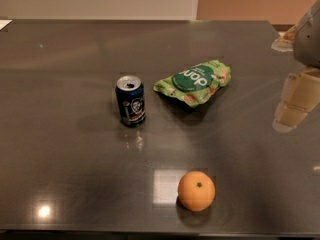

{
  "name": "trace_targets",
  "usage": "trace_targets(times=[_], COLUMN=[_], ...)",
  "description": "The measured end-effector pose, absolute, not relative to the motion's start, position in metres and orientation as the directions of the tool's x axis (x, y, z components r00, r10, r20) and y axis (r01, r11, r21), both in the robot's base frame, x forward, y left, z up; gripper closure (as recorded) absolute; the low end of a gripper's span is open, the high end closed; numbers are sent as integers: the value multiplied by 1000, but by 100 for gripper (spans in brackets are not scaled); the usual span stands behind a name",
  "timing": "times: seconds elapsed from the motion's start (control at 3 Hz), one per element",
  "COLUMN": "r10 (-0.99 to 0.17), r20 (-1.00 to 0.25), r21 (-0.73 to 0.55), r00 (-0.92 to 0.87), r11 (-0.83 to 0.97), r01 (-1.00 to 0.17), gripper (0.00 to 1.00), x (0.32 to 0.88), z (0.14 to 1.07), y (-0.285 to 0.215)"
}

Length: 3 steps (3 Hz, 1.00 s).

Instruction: Pick green rice chip bag

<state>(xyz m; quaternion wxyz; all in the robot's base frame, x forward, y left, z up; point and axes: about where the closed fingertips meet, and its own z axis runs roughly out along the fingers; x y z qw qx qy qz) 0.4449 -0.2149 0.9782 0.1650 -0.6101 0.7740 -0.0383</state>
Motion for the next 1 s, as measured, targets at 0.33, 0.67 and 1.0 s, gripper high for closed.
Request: trace_targets(times=[0.33,0.67,1.0], r10=[-967,-976,-978], r20=[-204,-205,-209], r21=[-298,-321,-332], r00=[-154,-80,-1], r11=[211,144,72], r01=[-931,-936,-940], gripper=[0,0,0], x=[466,495,526], z=[976,974,968], y=[-207,-193,-179])
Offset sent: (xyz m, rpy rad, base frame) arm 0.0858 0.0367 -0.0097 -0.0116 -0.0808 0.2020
